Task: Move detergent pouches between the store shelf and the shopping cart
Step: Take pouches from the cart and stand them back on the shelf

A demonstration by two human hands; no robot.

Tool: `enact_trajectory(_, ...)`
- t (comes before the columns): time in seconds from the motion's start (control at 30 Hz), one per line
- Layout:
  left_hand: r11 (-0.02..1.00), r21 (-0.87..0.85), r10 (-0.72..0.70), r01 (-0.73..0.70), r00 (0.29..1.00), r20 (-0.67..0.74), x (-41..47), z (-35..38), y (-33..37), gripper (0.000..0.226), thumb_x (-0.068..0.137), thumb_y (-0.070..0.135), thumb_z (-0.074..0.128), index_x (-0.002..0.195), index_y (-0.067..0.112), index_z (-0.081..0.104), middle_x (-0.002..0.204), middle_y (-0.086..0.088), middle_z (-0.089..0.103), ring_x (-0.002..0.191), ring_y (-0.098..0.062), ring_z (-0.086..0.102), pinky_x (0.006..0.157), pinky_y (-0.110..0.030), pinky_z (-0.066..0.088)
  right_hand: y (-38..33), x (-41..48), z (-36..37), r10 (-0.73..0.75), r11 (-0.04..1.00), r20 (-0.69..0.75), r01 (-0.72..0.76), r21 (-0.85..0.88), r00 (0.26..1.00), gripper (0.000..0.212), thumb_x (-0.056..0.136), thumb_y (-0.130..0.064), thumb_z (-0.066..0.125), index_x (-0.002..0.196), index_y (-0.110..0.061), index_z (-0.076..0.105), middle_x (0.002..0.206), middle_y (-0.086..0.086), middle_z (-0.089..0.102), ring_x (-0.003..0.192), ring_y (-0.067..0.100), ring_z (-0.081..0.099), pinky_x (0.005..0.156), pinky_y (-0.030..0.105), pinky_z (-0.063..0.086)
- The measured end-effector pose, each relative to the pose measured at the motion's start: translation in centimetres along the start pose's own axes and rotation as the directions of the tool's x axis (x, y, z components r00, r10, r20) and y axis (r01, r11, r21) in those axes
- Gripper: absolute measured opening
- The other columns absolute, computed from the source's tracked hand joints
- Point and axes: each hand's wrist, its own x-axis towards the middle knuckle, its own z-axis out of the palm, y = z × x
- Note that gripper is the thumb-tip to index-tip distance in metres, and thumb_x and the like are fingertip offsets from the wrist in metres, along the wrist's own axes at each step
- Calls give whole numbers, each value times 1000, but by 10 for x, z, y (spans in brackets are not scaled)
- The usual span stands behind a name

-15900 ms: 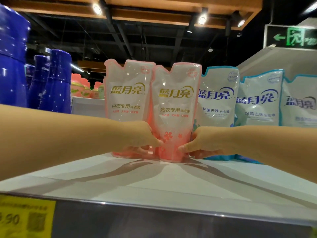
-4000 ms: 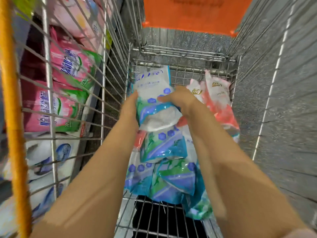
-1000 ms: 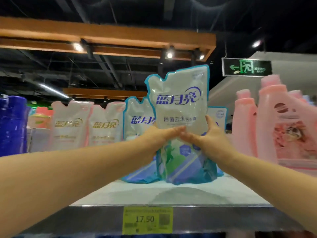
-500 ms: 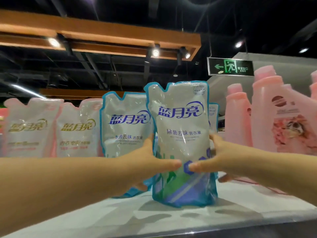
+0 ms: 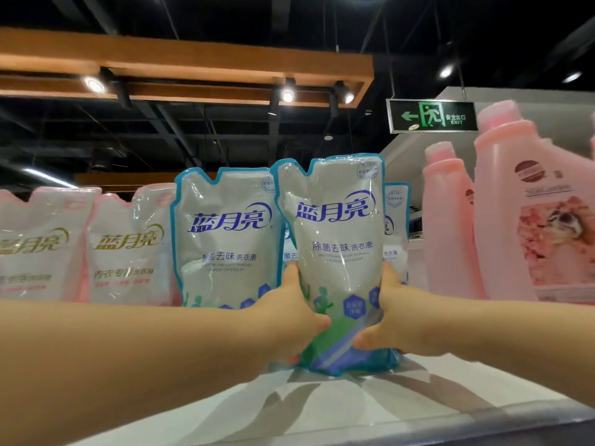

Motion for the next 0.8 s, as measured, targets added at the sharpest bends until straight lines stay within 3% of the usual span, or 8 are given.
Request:
enact_trajectory(0.2, 979, -192, -77, 74, 997, -10, 11, 9, 8, 65, 94, 21, 52, 143, 33, 11, 112, 0, 31, 109, -24, 41, 94, -36, 49, 2, 28, 7, 32, 999, -6, -32, 36, 999, 114, 79, -35, 72, 148, -11, -15, 139, 19, 36, 119, 30, 48, 98, 38, 47)
enact_trajectory(0.37, 985, -153, -81, 76, 996, -27, 16, 7, 3, 65, 93, 21, 55, 143, 27, 15, 135, -7, 37, 105, -23, 43, 93, -41, 50, 5, 36, 12, -2, 997, -21, 4, 76, 1000, 118, 76, -36, 74, 148, -13, -17, 145, 11, 34, 125, 28, 43, 104, 35, 40)
enact_trajectory(0.5, 989, -108, -110, 104, 992, -54, 18, 6, -2, 64, 91, 24, 57, 142, 24, 18, 139, -7, 34, 120, -28, 42, 94, -40, 50, 6, 36, 13, -32, 996, -40, 35, 87, 999, 112, 75, -35, 76, 148, -14, -7, 137, 9, 43, 119, 26, 47, 100, 34, 43)
enact_trajectory(0.57, 983, -134, -129, 123, 991, -38, 20, 6, -4, 54, 91, 24, 56, 135, 26, 24, 128, -6, 41, 112, -24, 47, 89, -38, 51, 5, 37, 13, -39, 996, -45, 42, 82, 998, 107, 76, -34, 75, 147, -13, -3, 134, 9, 45, 117, 26, 48, 98, 32, 43)
enact_trajectory(0.63, 981, -149, -123, 120, 992, -11, 21, 5, -5, 39, 92, 23, 55, 115, 29, 25, 97, 0, 46, 85, -14, 49, 73, -29, 50, 4, 37, 13, -34, 996, -49, 38, 79, 998, 106, 78, -34, 74, 147, -13, -3, 135, 10, 43, 117, 26, 47, 96, 31, 42)
enact_trajectory(0.67, 991, -94, -94, 93, 995, -11, 23, 4, -6, 43, 91, 21, 57, 109, 28, 18, 87, 2, 44, 75, -12, 47, 68, -27, 47, 4, 38, 13, -31, 996, -50, 35, 78, 998, 106, 78, -34, 74, 147, -13, -4, 136, 10, 42, 117, 26, 47, 95, 31, 42)
enact_trajectory(0.73, 996, 71, -55, 55, 998, -6, 24, 4, -7, 53, 89, 19, 59, 106, 25, 9, 88, 0, 45, 73, -15, 49, 71, -31, 51, 3, 38, 13, -25, 997, -50, 28, 75, 998, 108, 78, -35, 73, 148, -14, -6, 138, 10, 41, 113, 25, 48, 92, 30, 42)
enact_trajectory(0.8, 983, 179, -41, 41, 999, -2, 22, 3, -4, 55, 89, 17, 57, 106, 26, 6, 80, 1, 44, 66, -13, 49, 64, -28, 51, 3, 38, 13, -21, 997, -45, 25, 74, 999, 109, 78, -36, 73, 148, -15, -8, 138, 9, 41, 101, 22, 46, 85, 27, 42)
